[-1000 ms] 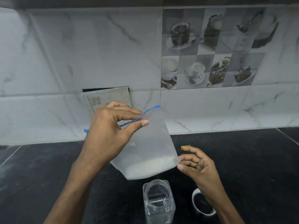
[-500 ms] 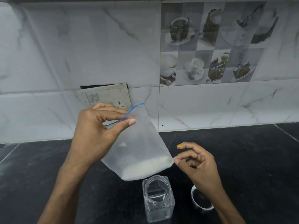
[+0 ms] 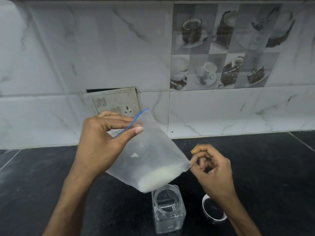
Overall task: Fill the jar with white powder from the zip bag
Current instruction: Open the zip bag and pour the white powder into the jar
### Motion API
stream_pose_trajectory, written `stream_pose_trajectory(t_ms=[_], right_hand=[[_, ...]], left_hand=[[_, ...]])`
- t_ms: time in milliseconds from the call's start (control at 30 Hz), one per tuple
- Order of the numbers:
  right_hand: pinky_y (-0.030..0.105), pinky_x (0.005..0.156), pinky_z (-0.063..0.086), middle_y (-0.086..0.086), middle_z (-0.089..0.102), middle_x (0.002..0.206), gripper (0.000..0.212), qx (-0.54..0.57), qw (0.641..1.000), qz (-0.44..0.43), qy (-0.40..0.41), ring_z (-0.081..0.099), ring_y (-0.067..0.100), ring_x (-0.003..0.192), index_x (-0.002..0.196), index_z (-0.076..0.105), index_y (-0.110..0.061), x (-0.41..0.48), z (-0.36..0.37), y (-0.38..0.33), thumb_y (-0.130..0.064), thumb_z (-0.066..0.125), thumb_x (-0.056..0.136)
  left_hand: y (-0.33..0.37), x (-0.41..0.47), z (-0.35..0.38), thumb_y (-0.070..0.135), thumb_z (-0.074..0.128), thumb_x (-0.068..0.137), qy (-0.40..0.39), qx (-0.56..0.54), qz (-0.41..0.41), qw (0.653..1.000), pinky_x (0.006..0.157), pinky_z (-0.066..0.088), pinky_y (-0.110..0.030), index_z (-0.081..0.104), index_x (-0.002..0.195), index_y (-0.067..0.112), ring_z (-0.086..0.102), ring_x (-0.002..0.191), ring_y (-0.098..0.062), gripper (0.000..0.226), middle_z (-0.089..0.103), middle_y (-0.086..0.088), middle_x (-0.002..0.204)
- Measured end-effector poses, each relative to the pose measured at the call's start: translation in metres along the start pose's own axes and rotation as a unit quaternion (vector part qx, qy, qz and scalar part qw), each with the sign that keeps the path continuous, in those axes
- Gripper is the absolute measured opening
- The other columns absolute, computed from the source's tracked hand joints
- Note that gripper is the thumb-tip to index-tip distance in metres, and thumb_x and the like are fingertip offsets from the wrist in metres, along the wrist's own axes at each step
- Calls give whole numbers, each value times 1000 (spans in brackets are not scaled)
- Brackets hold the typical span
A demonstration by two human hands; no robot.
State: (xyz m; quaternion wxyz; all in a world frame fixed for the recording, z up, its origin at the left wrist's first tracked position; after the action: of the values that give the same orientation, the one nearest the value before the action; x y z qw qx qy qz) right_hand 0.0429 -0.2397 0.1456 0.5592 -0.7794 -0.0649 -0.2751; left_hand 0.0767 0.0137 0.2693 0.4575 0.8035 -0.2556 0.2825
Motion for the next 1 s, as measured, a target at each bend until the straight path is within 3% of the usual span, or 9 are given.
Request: stream_pose_trajectory(t_ms=[100,200,300,433,700,833,1000], right_hand=[[36,63,51,-6,68,83,43,-17,999,3,-34,55,15,67,104,67,-34,-3,10,0,-7,72,71],[32,76,51,-9,70,95,53,-29,997,18,-73,62,17,84,118,63,-36,-11,26,2,-19,81,70],[26,78,51,-12,74,86,54,-43,995,23,-92,66,16,82,118,61,-35,-15,40,0,-14,83,73],[19,76,52,-11,75,75,46,-49,998,29,-34,69,11,74,108,66,-30,-12,37,-3,-2,81,74],[13,88,49,-20,75,77,32,-87,996,-8,22,71,-2,81,100,71,-20,-6,22,-15,-2,80,75],[17,69,49,-14,72,69,34,-95,992,-46,63,62,8,63,90,63,-22,-4,15,-19,3,78,73],[16,71,48,-12,72,76,40,-68,992,-46,97,62,8,68,95,58,-25,0,4,-19,4,78,75]], left_hand=[[3,0,4,32,78,71,-6,-3,4,1000,86,49,-16,72,81,41,63,92,8,15,66,40,89],[7,2,9,34,76,72,-15,6,21,1000,85,50,-22,73,82,41,63,90,6,13,65,42,82],[8,3,10,37,74,73,-14,21,35,999,84,51,-24,74,86,37,63,90,4,13,62,45,75],[6,4,3,36,76,73,-5,34,41,999,84,50,-20,74,87,36,63,89,5,14,63,41,75],[3,0,-3,36,74,72,2,27,31,999,85,49,-17,67,81,49,62,91,11,17,58,51,78],[2,-2,-2,35,75,72,2,13,27,1000,86,48,-17,68,81,47,62,91,10,15,61,49,80],[2,-4,-2,35,75,73,2,15,32,999,85,49,-19,69,82,47,63,92,7,16,61,48,82]])
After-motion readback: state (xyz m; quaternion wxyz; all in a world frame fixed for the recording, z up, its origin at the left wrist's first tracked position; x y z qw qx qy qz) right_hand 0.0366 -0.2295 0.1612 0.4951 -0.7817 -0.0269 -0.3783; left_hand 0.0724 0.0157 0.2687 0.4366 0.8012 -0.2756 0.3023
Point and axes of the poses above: each hand's wrist, its own x-axis towards the middle knuckle, its own z-axis out of the palm, y = z × x, the point moved 7 cm from there along x, towards the middle knuckle
